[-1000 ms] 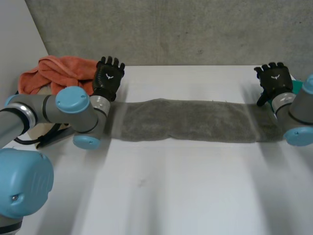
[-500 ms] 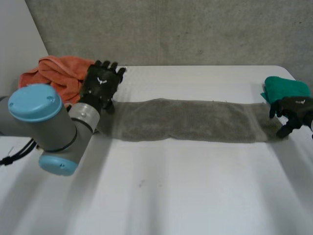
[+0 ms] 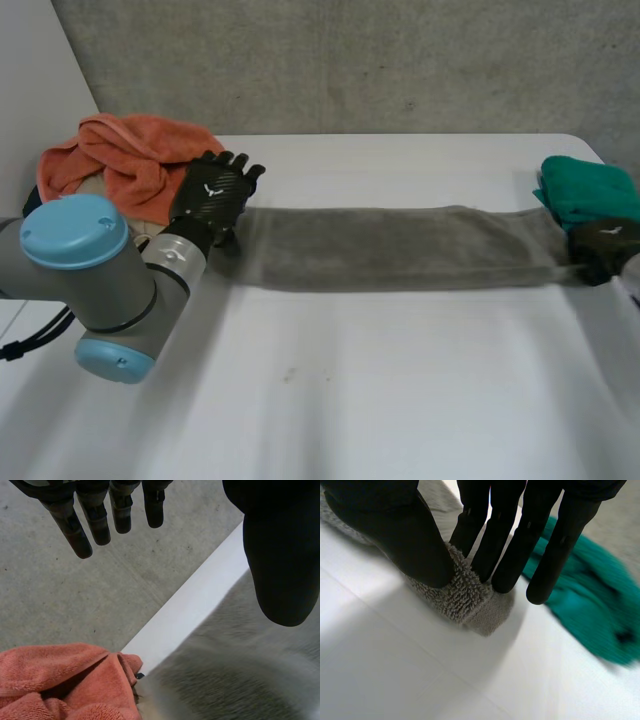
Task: Fold the laundry.
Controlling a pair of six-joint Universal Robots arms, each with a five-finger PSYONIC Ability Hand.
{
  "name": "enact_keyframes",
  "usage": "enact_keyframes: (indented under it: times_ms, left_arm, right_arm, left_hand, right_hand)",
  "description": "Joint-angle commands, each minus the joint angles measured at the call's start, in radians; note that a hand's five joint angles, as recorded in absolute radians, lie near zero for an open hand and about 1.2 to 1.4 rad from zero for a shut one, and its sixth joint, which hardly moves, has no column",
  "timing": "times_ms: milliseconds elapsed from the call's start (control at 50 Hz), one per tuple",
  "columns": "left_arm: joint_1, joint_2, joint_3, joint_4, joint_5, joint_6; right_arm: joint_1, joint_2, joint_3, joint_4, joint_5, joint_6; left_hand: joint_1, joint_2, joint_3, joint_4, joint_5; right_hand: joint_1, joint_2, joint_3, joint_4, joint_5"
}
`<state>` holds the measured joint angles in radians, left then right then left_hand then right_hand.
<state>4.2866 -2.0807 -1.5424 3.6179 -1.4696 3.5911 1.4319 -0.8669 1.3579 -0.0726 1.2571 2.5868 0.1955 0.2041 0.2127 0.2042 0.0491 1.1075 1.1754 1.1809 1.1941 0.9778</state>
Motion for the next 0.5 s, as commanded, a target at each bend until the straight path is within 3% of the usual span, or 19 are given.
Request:
enact_keyframes:
  times_ms: [20, 100, 200, 300, 400, 500]
  left_arm:
    - [0.007, 0.074, -0.054, 0.001, 0.002, 0.000]
    - [0.010, 0.111, -0.082, 0.001, 0.002, -0.002]
    - [0.012, 0.143, -0.105, 0.001, 0.002, -0.002]
    - [0.010, 0.171, -0.128, 0.002, 0.002, -0.002]
    - [0.009, 0.183, -0.148, 0.016, 0.000, -0.002]
    - [0.007, 0.186, -0.166, 0.024, 0.000, -0.002]
  right_arm:
    - [-0.166, -0.139, 0.015, -0.030, 0.074, -0.139]
    - [-0.180, -0.181, -0.005, -0.041, 0.082, -0.322]
    - [-0.121, -0.185, -0.042, -0.061, 0.067, -0.407]
    - [0.077, -0.187, -0.034, -0.166, 0.010, -0.406]
    - [0.333, -0.190, 0.027, -0.289, -0.137, -0.424]
    - [0.533, -0.146, 0.055, -0.302, -0.223, -0.456]
  left_hand:
    - [-0.021, -0.030, -0.038, -0.030, -0.049]
    - [-0.021, -0.030, -0.038, -0.030, -0.049]
    - [-0.021, -0.030, -0.038, -0.030, -0.049]
    - [-0.021, -0.030, -0.038, -0.030, -0.049]
    - [-0.021, -0.030, -0.038, -0.030, -0.049]
    - [-0.021, -0.030, -0.038, -0.030, -0.049]
  right_hand:
    - [0.289, 0.221, 0.215, 0.202, 0.244]
    - [0.289, 0.221, 0.215, 0.202, 0.244]
    - [0.289, 0.221, 0.215, 0.202, 0.244]
    - [0.289, 0.221, 0.215, 0.202, 0.244]
    - [0.289, 0.221, 0.215, 0.202, 0.244]
    - [0.289, 0.221, 0.215, 0.202, 0.244]
